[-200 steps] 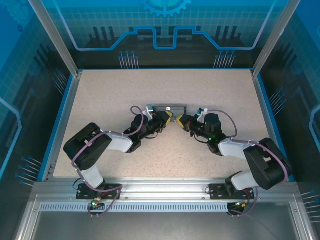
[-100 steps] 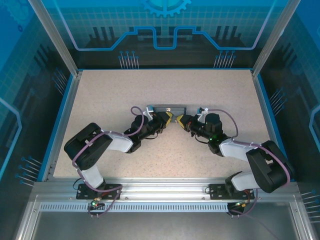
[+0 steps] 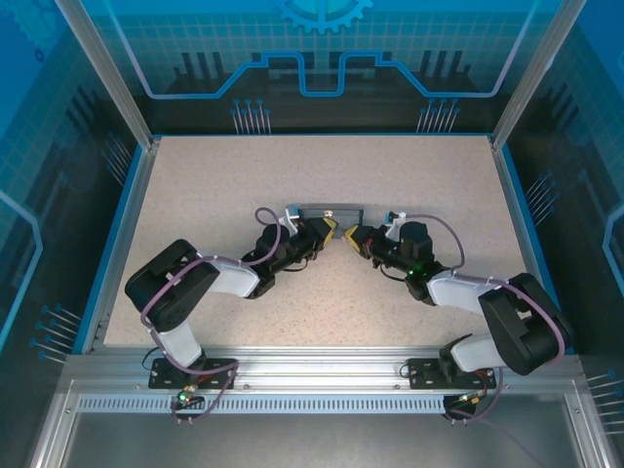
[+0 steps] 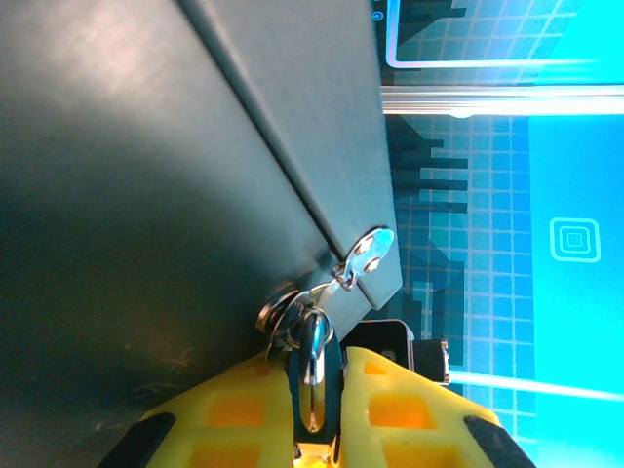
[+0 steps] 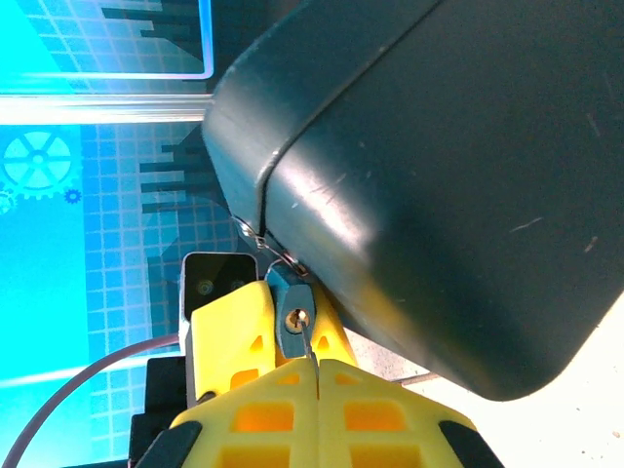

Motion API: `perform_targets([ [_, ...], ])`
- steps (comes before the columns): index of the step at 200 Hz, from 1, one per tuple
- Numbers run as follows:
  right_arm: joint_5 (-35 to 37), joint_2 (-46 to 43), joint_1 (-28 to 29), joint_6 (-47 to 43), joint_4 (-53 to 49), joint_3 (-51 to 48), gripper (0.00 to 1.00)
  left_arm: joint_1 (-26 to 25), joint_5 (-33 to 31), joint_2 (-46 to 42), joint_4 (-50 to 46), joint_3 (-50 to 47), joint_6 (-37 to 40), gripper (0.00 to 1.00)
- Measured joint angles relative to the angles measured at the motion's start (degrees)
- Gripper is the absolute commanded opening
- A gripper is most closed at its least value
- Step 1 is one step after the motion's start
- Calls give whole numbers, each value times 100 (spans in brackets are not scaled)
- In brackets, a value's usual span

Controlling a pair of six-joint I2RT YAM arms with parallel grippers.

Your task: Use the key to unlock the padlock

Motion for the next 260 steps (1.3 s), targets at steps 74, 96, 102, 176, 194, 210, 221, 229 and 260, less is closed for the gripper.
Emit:
perform_targets([
  [74,-13,85,-2,-22,-9,120,0,0,0,0,0,0,0,0],
  [96,-22,96,-2,-26,-11,122,0,0,0,0,0,0,0,0],
  [102,-22,96,-2,-35,-11,122,0,0,0,0,0,0,0,0],
  [176,-42,229,-11,-39,13,155,0,0,-31,4,-7,0,0,0],
  [194,-44,258,-17,-39,26,160,0,0,-44,4,-7,0,0,0],
  [210,-42,295,-17,-39,59,166,0,0,-50,4,-9,0,0,0],
  [221,-46,321,-17,-46,61,175,0,0,-66,4,-9,0,-2,0],
  [229,-44,341,-17,-63,70,184,0,0,-70,4,-11,0,-4,0],
  [260,-44,376,-17,-85,149,184,0,0,-94,4,-9,0,-33,0],
])
